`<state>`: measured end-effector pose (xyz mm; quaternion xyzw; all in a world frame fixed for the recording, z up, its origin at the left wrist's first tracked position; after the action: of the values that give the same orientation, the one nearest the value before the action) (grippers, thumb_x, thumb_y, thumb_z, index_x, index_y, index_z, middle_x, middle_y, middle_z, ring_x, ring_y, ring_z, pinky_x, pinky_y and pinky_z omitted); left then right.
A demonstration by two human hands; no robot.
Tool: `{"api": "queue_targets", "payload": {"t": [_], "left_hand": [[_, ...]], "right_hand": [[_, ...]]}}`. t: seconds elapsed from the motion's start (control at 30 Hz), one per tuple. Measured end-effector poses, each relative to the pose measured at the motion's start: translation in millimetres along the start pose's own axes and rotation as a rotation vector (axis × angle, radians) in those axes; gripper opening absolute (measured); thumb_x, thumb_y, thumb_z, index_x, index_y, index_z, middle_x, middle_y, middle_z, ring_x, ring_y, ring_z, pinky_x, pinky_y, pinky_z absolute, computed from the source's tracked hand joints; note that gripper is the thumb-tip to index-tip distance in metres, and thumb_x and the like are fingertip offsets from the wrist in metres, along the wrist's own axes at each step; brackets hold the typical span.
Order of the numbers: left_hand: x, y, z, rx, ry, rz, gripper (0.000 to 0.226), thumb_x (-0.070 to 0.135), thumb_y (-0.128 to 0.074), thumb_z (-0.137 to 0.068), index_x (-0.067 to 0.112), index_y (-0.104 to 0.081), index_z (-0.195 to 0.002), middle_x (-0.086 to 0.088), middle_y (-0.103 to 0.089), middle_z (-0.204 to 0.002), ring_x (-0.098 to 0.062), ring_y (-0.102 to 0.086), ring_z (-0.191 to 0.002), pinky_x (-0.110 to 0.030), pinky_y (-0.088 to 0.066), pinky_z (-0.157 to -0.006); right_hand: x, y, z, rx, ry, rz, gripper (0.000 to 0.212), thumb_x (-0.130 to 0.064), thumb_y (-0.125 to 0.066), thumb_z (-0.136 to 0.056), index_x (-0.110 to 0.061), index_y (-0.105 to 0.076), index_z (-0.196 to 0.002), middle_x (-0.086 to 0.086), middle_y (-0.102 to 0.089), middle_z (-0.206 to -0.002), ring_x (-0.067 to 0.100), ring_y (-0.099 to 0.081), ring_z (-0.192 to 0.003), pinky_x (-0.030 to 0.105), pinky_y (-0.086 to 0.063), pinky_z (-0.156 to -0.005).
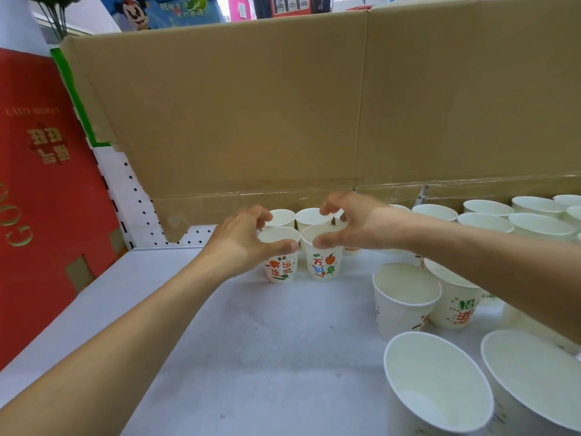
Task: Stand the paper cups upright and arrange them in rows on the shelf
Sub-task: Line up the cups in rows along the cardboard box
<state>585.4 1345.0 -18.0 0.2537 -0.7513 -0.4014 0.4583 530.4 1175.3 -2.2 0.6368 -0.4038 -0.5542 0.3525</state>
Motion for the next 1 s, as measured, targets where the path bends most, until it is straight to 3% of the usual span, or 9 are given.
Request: {"api": "queue_targets", "payload": {"t": [0.13, 0.2, 0.27, 0.5, 0.6, 0.73, 0.87, 1.0], "left_hand": [[32, 10, 10, 0.112, -0.165, -0.002, 0.053, 0.062, -0.064, -0.077, 0.031, -0.055, -0.12, 0.014, -0.052, -0.118, -0.009, -0.045, -0.115, -0.037, -0.042, -0.096], [58, 5, 13, 0.09, -0.269, -0.036, 0.044, 0.053, -0.063, -0.083, 0.033, -0.057, -0.121, 0.015, -0.052, -0.121, -0.01, -0.041, -0.122, -0.031, -0.033, -0.1], [77, -6, 14, 0.03, -0.315, -0.107, 0.04, 0.048, -0.062, -0.086, 0.035, -0.056, -0.124, 0.017, -0.048, -0.123, -0.01, -0.034, -0.126, -0.024, -0.023, -0.094], [109, -34, -18, -0.088, -0.384, -0.151, 0.038, 0.045, -0.054, -0.092, 0.038, -0.054, -0.129, 0.013, -0.052, -0.137, -0.016, -0.039, -0.131, -0.04, -0.031, -0.108], [118, -54, -27, -0.167, -0.4, -0.268, 0.041, 0.045, -0.046, -0.096, 0.035, -0.049, -0.135, 0.009, -0.047, -0.144, -0.02, -0.037, -0.135, -0.042, -0.029, -0.111], [114, -75, -33, -0.268, -0.402, -0.335, 0.042, 0.044, -0.038, -0.098, 0.033, -0.048, -0.138, 0.006, -0.045, -0.146, -0.024, -0.039, -0.133, -0.044, -0.025, -0.112], [117, -81, -30, -0.287, -0.432, -0.343, 0.041, 0.041, -0.035, -0.1, 0.028, -0.052, -0.135, 0.003, -0.051, -0.142, -0.02, -0.048, -0.126, -0.041, -0.023, -0.112], [119, -81, -30, -0.269, -0.44, -0.325, 0.042, 0.043, -0.035, -0.1, 0.028, -0.052, -0.135, 0.003, -0.052, -0.141, -0.019, -0.048, -0.126, -0.039, -0.024, -0.11]], "right_hand": [[14, 68, 16, 0.164, 0.023, -0.077, 0.039, -0.041, -0.069, -0.084, -0.024, -0.061, -0.119, -0.008, -0.064, -0.111, 0.011, -0.06, -0.101, 0.025, -0.048, -0.082], [30, 91, 24, 0.184, 0.004, -0.038, 0.025, -0.032, -0.068, -0.085, -0.023, -0.067, -0.109, -0.005, -0.069, -0.103, 0.012, -0.064, -0.096, 0.025, -0.052, -0.078], [46, 95, 27, 0.162, -0.013, 0.045, 0.017, -0.028, -0.068, -0.085, -0.025, -0.07, -0.102, -0.007, -0.071, -0.1, 0.01, -0.065, -0.092, 0.026, -0.053, -0.079], [70, 54, 2, 0.047, -0.037, 0.437, 0.027, -0.04, -0.07, -0.083, -0.025, -0.07, -0.106, -0.009, -0.059, -0.095, 0.015, -0.056, -0.088, 0.026, -0.041, -0.069], [74, 48, -7, 0.071, -0.01, 0.455, 0.024, -0.04, -0.071, -0.082, -0.025, -0.072, -0.101, -0.005, -0.061, -0.091, 0.014, -0.053, -0.081, 0.025, -0.034, -0.059], [78, 45, -9, 0.05, 0.037, 0.434, 0.007, -0.025, -0.069, -0.083, -0.021, -0.074, -0.087, -0.011, -0.058, -0.075, 0.015, -0.055, -0.073, 0.022, -0.032, -0.05], [87, 47, -4, -0.005, 0.055, 0.427, 0.019, -0.015, -0.066, -0.081, -0.029, -0.06, -0.071, -0.016, -0.051, -0.065, 0.017, -0.055, -0.073, 0.026, -0.042, -0.059], [90, 49, -4, -0.015, 0.066, 0.429, 0.018, -0.012, -0.063, -0.081, -0.028, -0.062, -0.074, -0.016, -0.053, -0.067, 0.018, -0.057, -0.076, 0.026, -0.04, -0.059]]}}
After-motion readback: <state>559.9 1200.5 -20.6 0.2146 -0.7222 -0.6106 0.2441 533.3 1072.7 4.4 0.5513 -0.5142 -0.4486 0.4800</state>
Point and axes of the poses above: each hand's wrist, its own z-axis away from the middle knuckle, its own y-axis out of the back of the hand, x = y × z, the point moved 10 cm from there along -z, towards the middle knuckle
